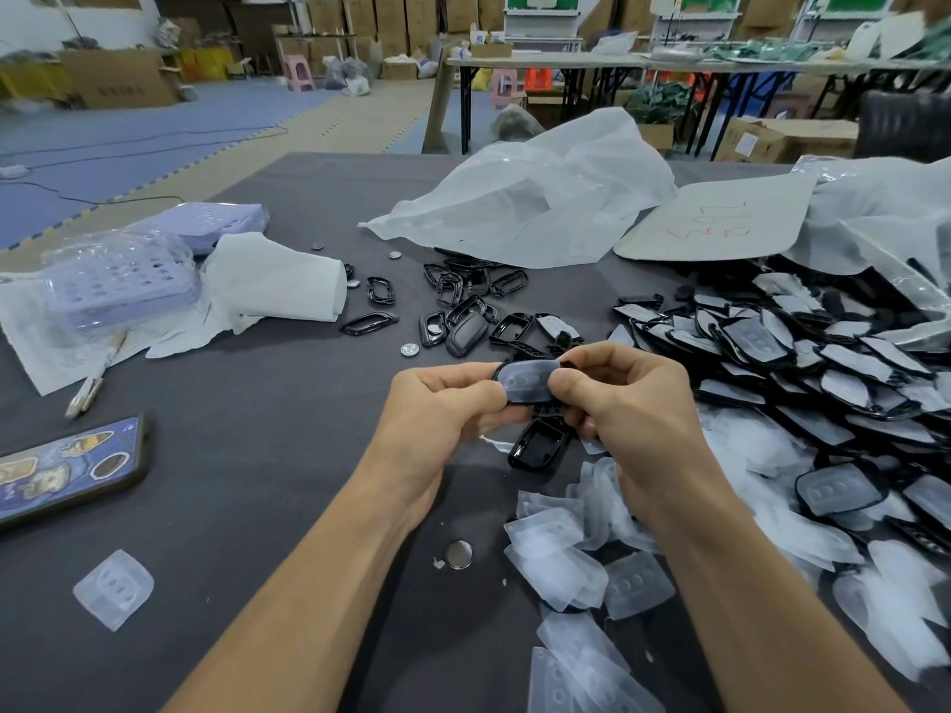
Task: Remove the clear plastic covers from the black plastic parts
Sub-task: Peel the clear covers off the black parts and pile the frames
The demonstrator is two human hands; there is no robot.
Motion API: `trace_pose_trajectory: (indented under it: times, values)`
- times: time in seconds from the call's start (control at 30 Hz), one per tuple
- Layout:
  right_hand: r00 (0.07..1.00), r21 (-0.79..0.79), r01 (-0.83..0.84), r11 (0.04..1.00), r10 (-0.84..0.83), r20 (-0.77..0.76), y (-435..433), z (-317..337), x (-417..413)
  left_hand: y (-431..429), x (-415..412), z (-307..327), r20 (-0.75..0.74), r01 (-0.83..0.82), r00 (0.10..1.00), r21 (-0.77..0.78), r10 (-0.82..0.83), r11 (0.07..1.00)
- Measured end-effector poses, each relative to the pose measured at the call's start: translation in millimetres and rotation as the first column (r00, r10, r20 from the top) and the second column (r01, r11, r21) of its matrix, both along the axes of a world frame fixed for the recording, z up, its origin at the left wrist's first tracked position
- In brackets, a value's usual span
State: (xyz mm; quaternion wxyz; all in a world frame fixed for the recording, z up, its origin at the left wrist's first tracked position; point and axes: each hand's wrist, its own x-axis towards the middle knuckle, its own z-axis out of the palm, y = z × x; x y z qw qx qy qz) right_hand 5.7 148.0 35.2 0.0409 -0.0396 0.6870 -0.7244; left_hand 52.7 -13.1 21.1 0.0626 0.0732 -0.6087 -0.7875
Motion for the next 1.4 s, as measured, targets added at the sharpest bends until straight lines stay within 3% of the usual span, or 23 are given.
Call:
trace_pose_trajectory:
  times: [0.47, 0.87, 1.23, 1.4]
  values:
    - [0.998, 0.037, -0.056, 0.998, 0.055, 0.03, -3.6, -3.8, 0.3, 2.6, -1.7, -4.2, -0.005, -0.117, 0.993, -0.113, 0.117, 0.987]
    - [0.996, 0.124, 0.012, 0.992, -0.001, -0.086, -7.3, -7.0, 1.8, 4.4, -3.0, -5.2, 0.012, -0.137, 0.99, -0.1, 0.139, 0.985]
    - [0.997, 0.074, 0.064, 0.995, -0.061, -0.036, -8.3, -10.7, -0.2, 9.6, -4.8, -3.2, 0.03, -0.196, 0.979, -0.13, 0.201, 0.972]
    - [0.993, 0.147, 0.044, 0.988, -0.027, -0.117, -8.4, -11.7, 1.6, 9.6, -2.5, -3.6, -0.036, -0.23, 0.973, -0.274, 0.229, 0.934]
